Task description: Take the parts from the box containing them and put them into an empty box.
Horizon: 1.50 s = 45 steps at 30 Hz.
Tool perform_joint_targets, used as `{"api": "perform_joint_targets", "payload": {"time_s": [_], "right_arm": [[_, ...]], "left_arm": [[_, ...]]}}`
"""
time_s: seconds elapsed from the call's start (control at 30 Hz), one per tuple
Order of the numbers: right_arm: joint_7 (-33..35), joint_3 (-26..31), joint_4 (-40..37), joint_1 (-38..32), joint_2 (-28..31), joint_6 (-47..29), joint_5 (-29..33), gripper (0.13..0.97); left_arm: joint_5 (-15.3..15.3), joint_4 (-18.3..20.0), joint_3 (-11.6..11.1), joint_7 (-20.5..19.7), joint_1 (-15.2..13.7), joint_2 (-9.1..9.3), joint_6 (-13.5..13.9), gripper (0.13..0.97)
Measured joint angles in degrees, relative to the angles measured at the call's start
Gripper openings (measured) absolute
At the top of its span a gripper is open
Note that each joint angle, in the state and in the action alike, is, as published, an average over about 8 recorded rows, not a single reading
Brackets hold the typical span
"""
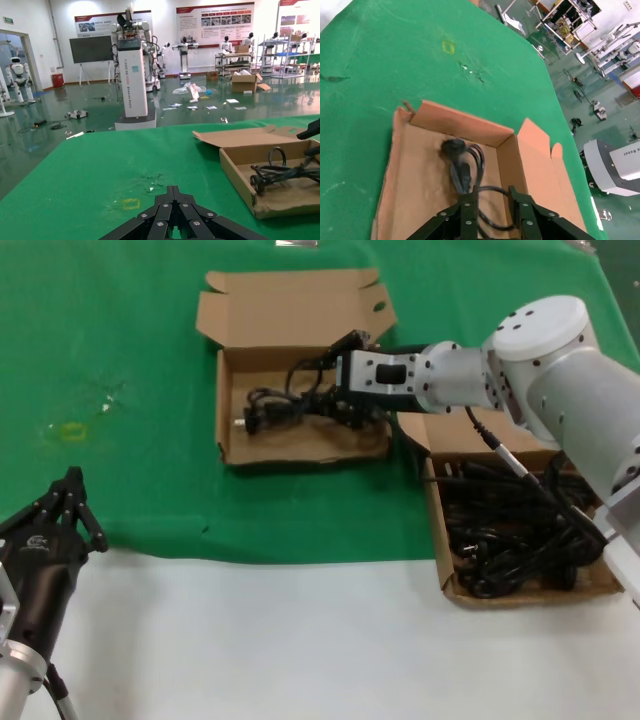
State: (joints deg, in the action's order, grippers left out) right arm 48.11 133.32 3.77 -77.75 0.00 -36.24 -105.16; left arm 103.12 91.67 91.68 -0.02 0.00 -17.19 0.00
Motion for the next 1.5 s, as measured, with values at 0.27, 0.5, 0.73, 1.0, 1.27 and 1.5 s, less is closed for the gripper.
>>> {"api": "perform_joint_targets", "payload": {"time_s": [0.27, 0.5, 0.73, 1.0, 1.27, 1.5], "right_arm": [[1.3, 0.8, -0.6, 0.1, 0.0, 0.3, -2.3, 0.305], [1.7, 0.5, -0.8, 0.0, 0.0, 0.3, -2.4, 0.415], [1.4, 0.2, -0.2, 0.5, 0.1, 0.5, -2.4, 0.555], [-1.9, -2.6, 5.6, 5.6, 1.2, 2.9, -2.1, 0.689], [-6.9, -6.8, 14.5, 13.5, 3.0, 6.5, -1.6, 0.832], [-11.6, -10.8, 22.9, 20.8, 4.6, 9.9, -1.2, 0.91]], "left_arm": [[0.0, 0.0, 0.0, 0.0, 0.0, 0.0, 0.0, 0.144], [0.0, 0.0, 0.0, 0.0, 0.0, 0.0, 0.0, 0.145], [0.0, 0.0, 0.0, 0.0, 0.0, 0.0, 0.0, 0.15], [0.0, 0.0, 0.0, 0.0, 0.0, 0.0, 0.0, 0.193], [0.0, 0.0, 0.0, 0.0, 0.0, 0.0, 0.0, 0.288], [0.0, 0.0, 0.0, 0.0, 0.0, 0.0, 0.0, 0.41]]}}
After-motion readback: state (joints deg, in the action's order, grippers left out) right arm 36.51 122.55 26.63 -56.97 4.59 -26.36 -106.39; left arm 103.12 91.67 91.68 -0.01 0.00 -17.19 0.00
